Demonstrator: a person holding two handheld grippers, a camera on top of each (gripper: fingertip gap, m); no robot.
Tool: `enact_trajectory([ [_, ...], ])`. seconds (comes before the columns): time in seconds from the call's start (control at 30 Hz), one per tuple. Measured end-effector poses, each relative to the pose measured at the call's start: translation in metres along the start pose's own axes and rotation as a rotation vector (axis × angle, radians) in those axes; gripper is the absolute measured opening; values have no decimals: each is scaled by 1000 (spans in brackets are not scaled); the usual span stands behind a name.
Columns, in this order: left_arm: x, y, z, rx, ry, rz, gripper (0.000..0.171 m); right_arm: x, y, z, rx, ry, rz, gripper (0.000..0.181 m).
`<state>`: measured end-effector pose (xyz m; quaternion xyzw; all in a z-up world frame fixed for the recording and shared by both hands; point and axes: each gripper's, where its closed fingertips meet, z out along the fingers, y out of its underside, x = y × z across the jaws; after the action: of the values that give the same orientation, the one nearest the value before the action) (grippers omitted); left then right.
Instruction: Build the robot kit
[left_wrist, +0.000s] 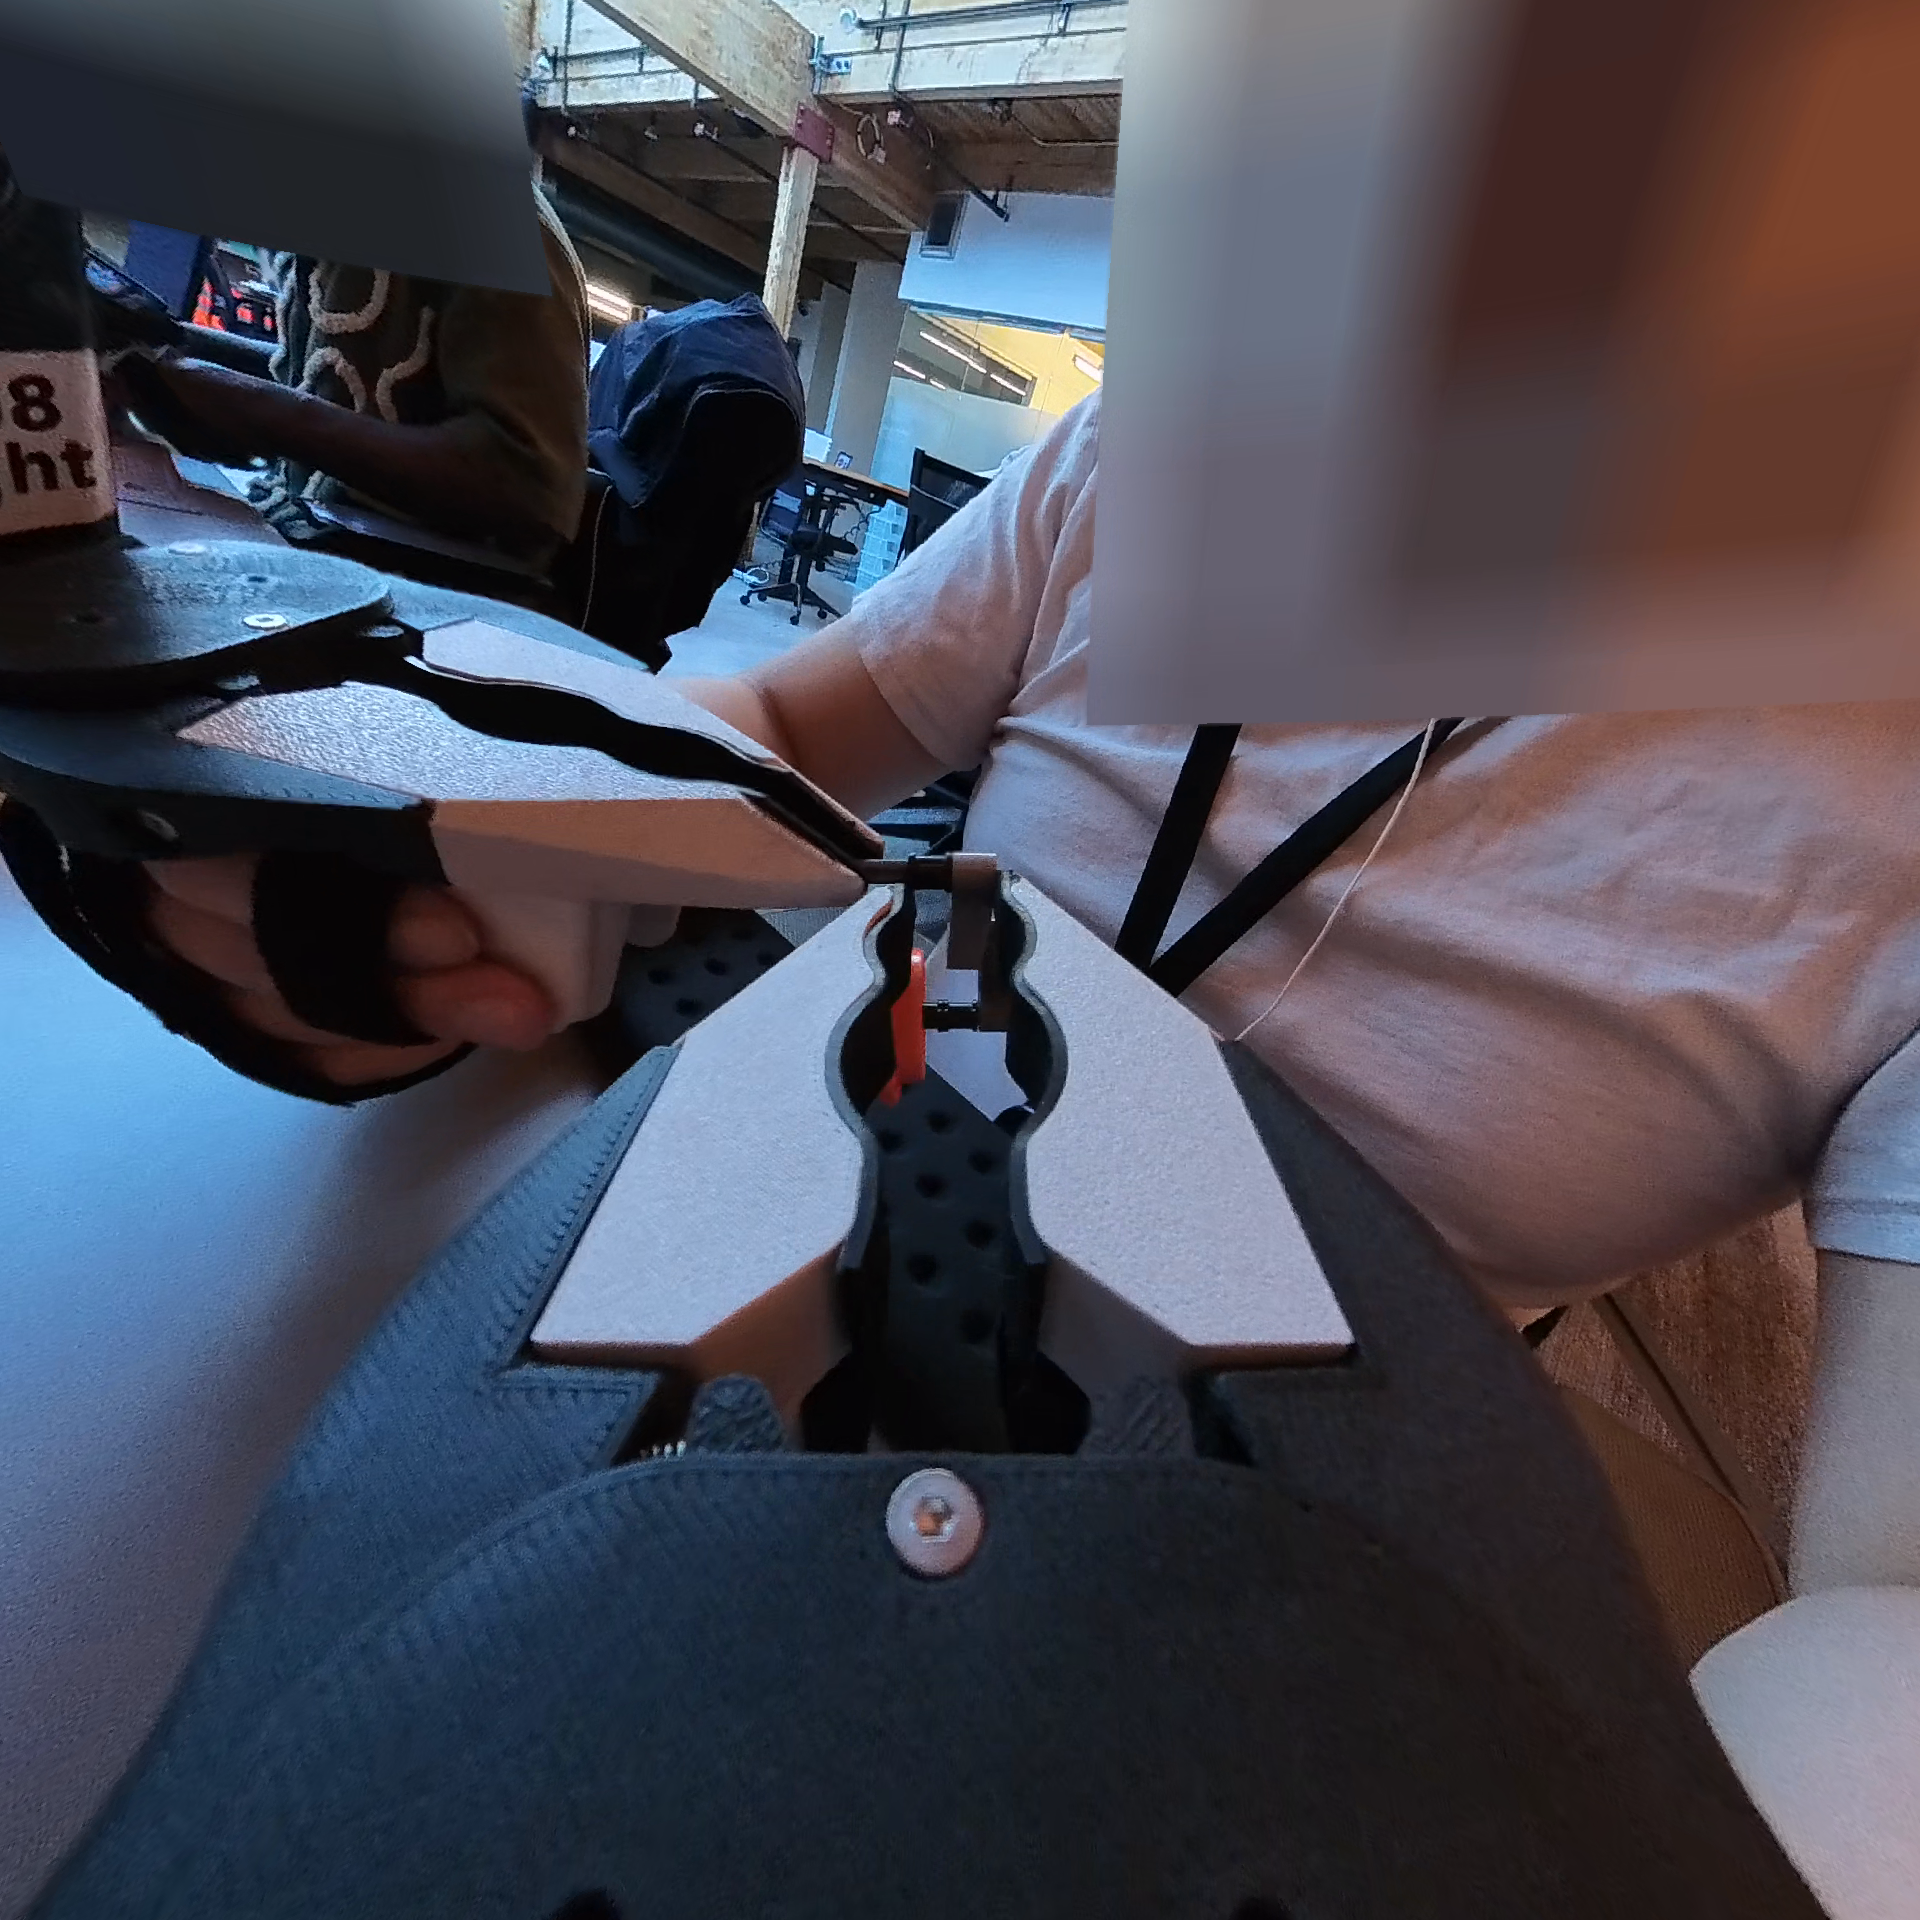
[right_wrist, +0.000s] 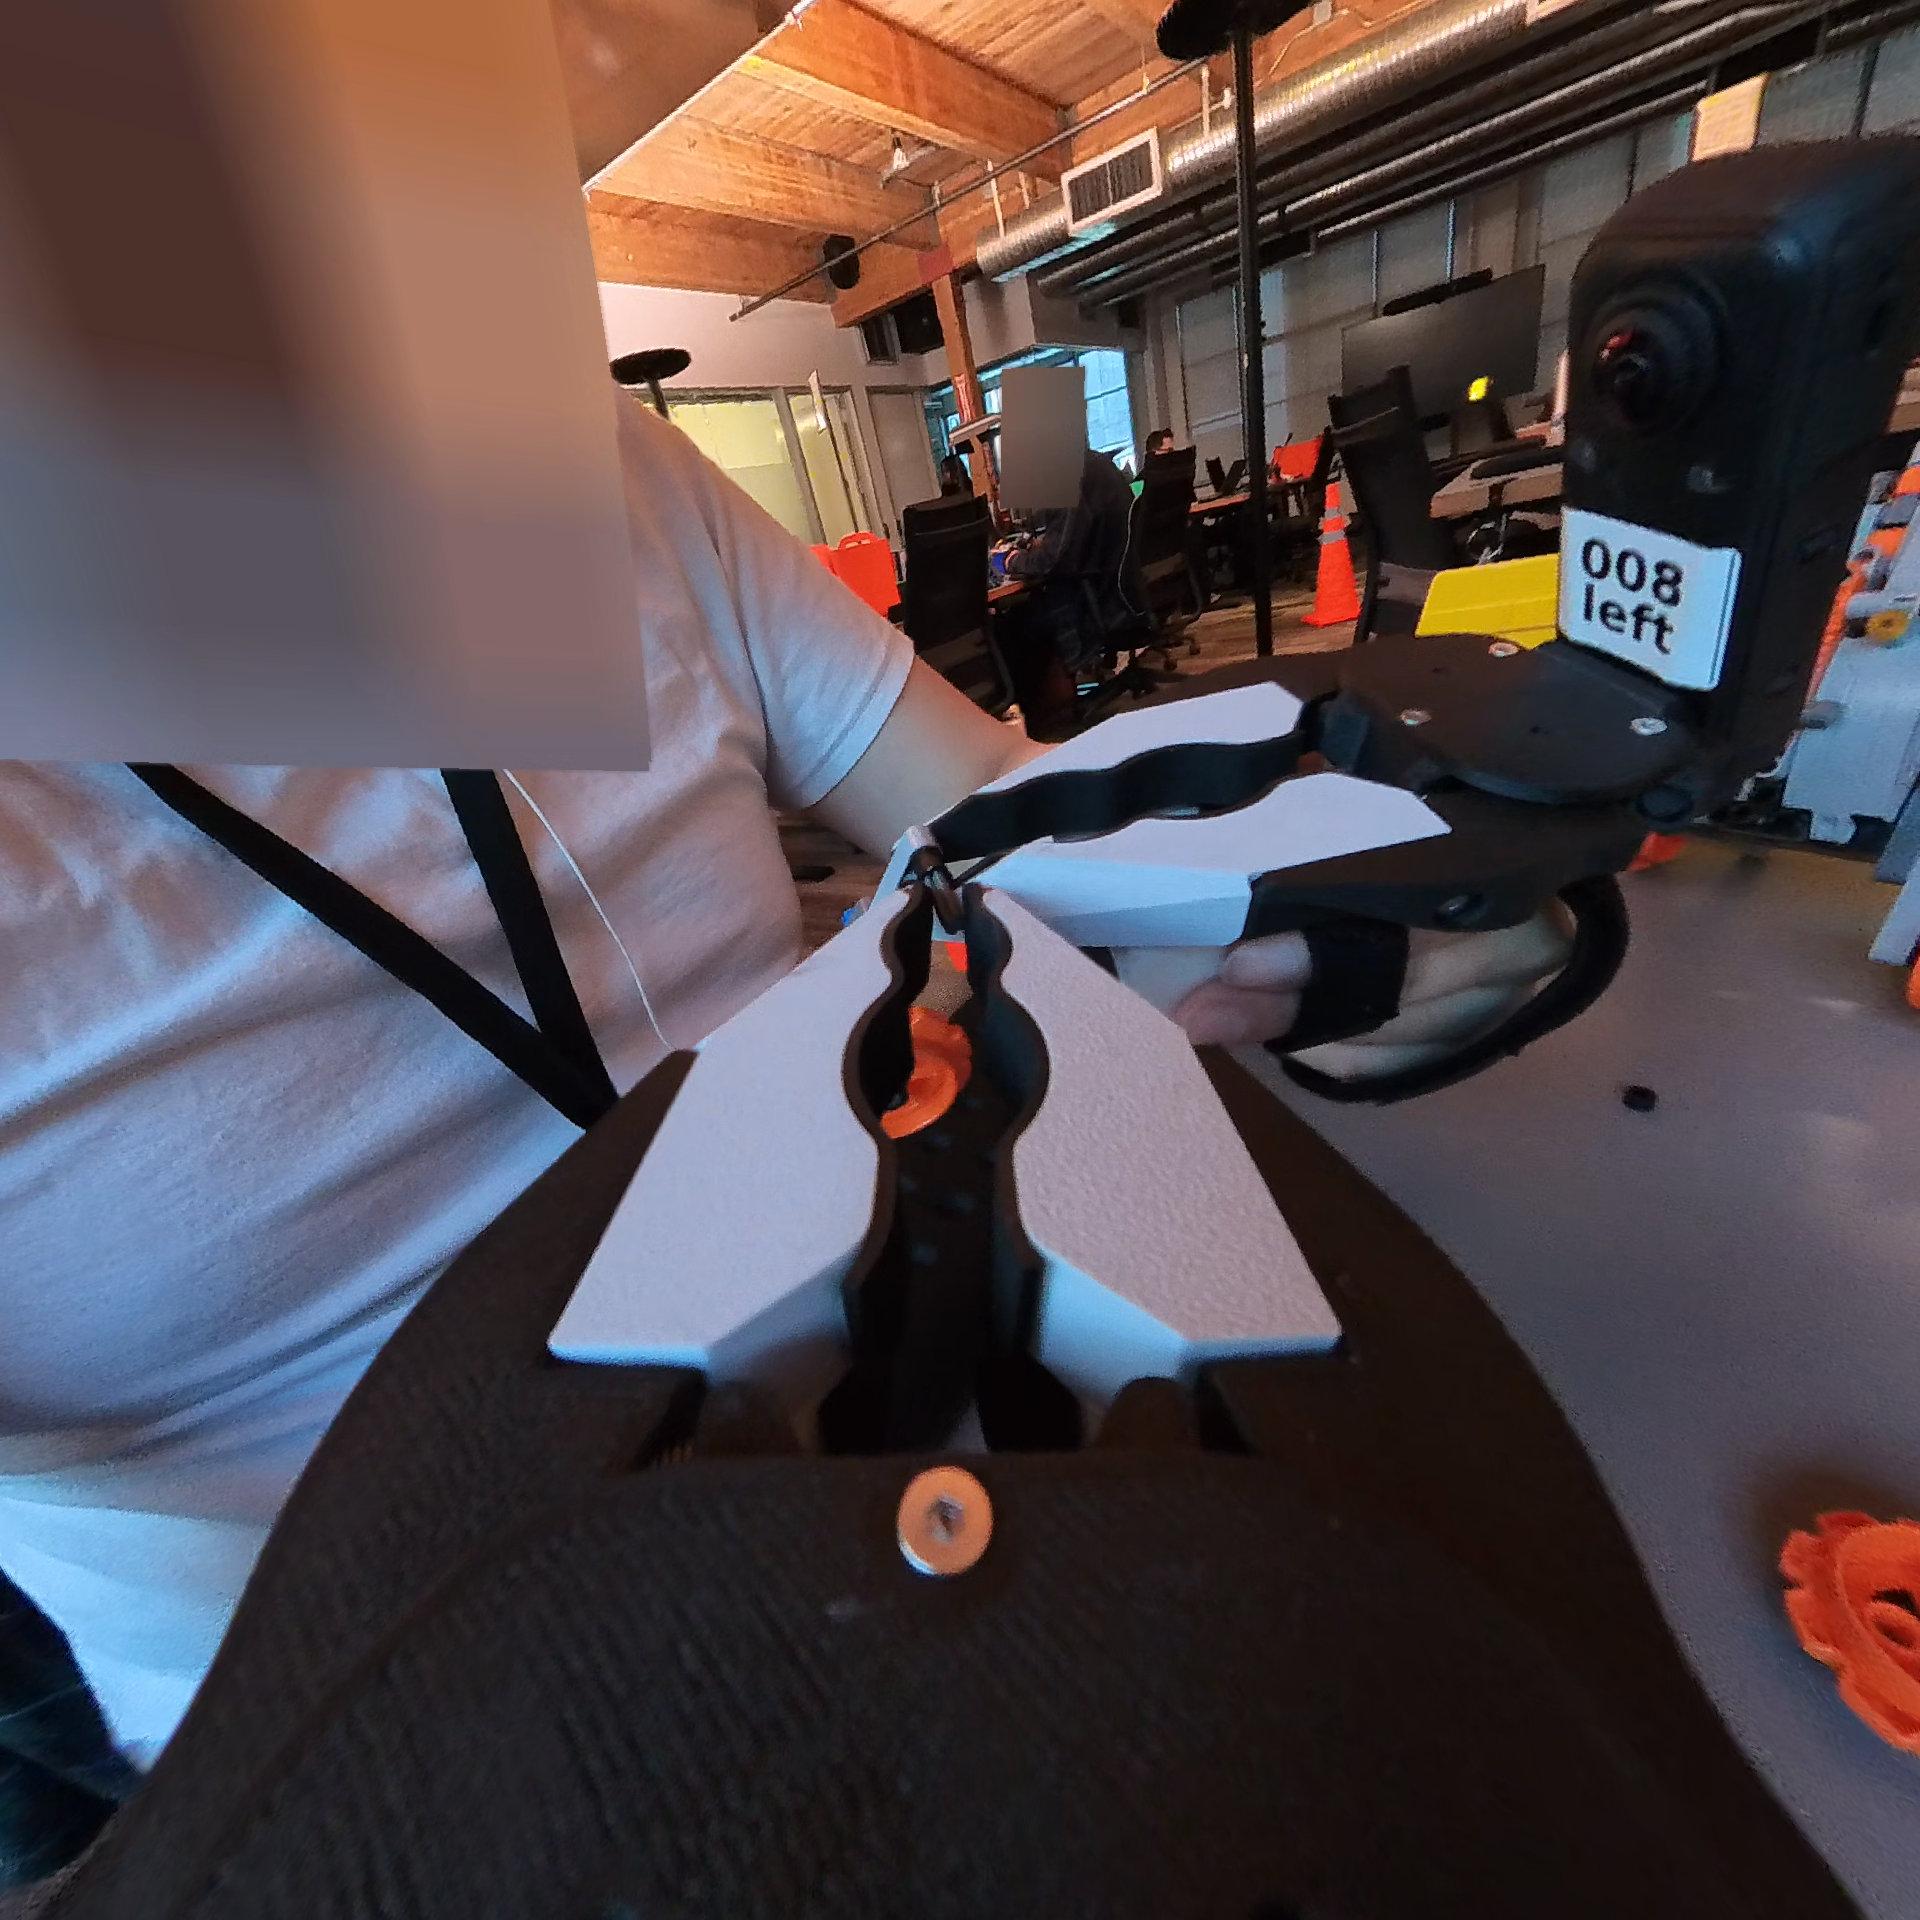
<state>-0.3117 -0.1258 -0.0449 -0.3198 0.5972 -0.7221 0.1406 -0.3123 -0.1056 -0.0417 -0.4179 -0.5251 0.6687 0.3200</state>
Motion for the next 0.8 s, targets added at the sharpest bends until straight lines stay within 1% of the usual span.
enact_trajectory([
  [0.1,-3,1,-1,-1,-11,-25,14,-2,2,-3,-35,-8,23,3],
  [0.17,-9,-1,-6,13,-41,-64,14,3,2,-8,-45,39,6,3],
  [0.23,-15,-1,-13,22,-84,-87,19,8,4,-15,-67,91,-12,3],
  [0.33,-25,-5,-29,28,-193,-85,29,19,7,-27,-107,207,-46,2],
  [0.47,-47,-14,-47,45,-402,-21,30,39,13,-43,-178,383,-105,3],
  [0.53,-56,-13,-47,28,-465,-9,29,48,14,-50,-201,452,-116,3],
  [0.63,-79,0,-50,-72,-620,15,28,56,16,-56,-204,504,-97,3],
  [0.67,-83,4,-50,-104,-651,32,28,60,17,-58,-211,526,-99,3],
  [0.73,-86,8,-48,-141,-680,60,21,63,19,-59,-226,549,-103,3],
  [0.8,-91,7,-51,-153,-730,85,9,64,19,-60,-224,556,-102,3],
])
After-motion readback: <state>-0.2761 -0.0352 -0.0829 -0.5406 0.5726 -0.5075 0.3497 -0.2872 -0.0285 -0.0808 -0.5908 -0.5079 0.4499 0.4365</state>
